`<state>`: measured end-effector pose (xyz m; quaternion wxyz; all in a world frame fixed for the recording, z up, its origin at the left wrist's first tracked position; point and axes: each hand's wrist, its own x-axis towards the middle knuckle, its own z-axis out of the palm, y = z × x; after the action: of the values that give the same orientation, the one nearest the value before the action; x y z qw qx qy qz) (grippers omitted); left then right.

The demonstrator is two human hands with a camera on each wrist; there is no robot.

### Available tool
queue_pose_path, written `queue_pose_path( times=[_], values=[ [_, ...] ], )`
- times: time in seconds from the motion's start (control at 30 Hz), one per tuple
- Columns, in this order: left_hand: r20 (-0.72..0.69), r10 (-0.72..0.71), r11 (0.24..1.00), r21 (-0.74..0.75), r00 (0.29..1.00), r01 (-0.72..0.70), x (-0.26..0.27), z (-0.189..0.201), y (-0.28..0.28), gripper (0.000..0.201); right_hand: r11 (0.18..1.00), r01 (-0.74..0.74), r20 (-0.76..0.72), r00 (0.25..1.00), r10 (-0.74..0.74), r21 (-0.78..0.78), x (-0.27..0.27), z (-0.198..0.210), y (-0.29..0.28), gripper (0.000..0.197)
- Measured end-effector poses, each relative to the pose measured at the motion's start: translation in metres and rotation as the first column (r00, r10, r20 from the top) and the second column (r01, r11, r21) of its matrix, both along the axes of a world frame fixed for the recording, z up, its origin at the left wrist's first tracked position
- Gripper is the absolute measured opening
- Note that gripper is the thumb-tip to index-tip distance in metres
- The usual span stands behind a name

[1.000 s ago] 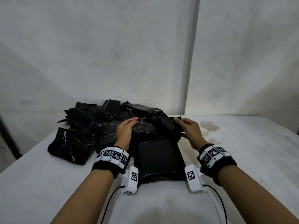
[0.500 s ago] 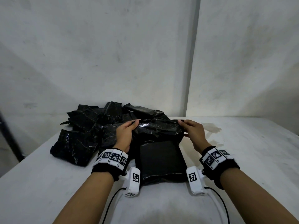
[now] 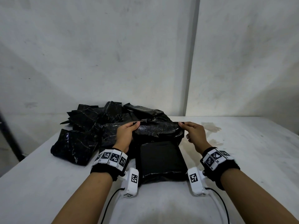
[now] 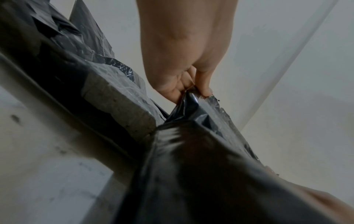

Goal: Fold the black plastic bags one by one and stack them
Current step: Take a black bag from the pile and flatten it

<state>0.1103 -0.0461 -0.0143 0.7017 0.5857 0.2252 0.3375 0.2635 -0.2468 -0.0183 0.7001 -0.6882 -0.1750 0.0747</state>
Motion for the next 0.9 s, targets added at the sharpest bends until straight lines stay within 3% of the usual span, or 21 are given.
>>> queue_pose_path(
  times=[0.27,0.47,0.53,0.57,0.63,0.73,0.9],
  values=[
    [0.066,-0.030,0.995,-0.090,0.997,0.036,-0.001,0.013,-0.010,0.023,0.979,-0.112,-0.056,0.991,0.123,0.173,-0.009,0.015,0.002,0.007],
    [0.092,-0.070,0.995,-0.063,0.993,0.076,-0.006,0.039,-0.016,0.023,0.937,-0.153,0.064,0.988,0.139,0.314,-0.013,0.030,0.009,0.015],
    [0.077,-0.048,0.999,-0.011,0.996,0.049,-0.004,0.050,-0.018,0.026,0.953,-0.125,0.106,0.989,0.099,0.277,-0.019,0.033,0.012,0.029],
    [0.076,-0.035,0.999,0.017,0.997,0.034,-0.004,0.055,-0.019,0.038,0.965,-0.076,0.132,0.990,0.044,0.249,-0.023,0.036,0.014,0.033],
    [0.095,-0.032,0.999,0.035,0.995,0.028,-0.002,0.064,-0.020,0.050,0.982,0.055,0.220,0.971,-0.095,0.181,-0.034,0.044,0.015,0.029],
    [0.125,-0.045,0.998,0.038,0.991,0.040,-0.006,0.082,-0.032,0.018,0.968,0.141,0.346,0.915,-0.208,0.208,-0.053,0.059,0.016,0.021],
    [0.196,-0.093,0.996,0.008,0.976,0.093,-0.009,0.103,-0.050,0.002,0.971,0.024,0.540,0.827,-0.154,0.240,-0.079,0.078,0.021,0.015]
  ],
)
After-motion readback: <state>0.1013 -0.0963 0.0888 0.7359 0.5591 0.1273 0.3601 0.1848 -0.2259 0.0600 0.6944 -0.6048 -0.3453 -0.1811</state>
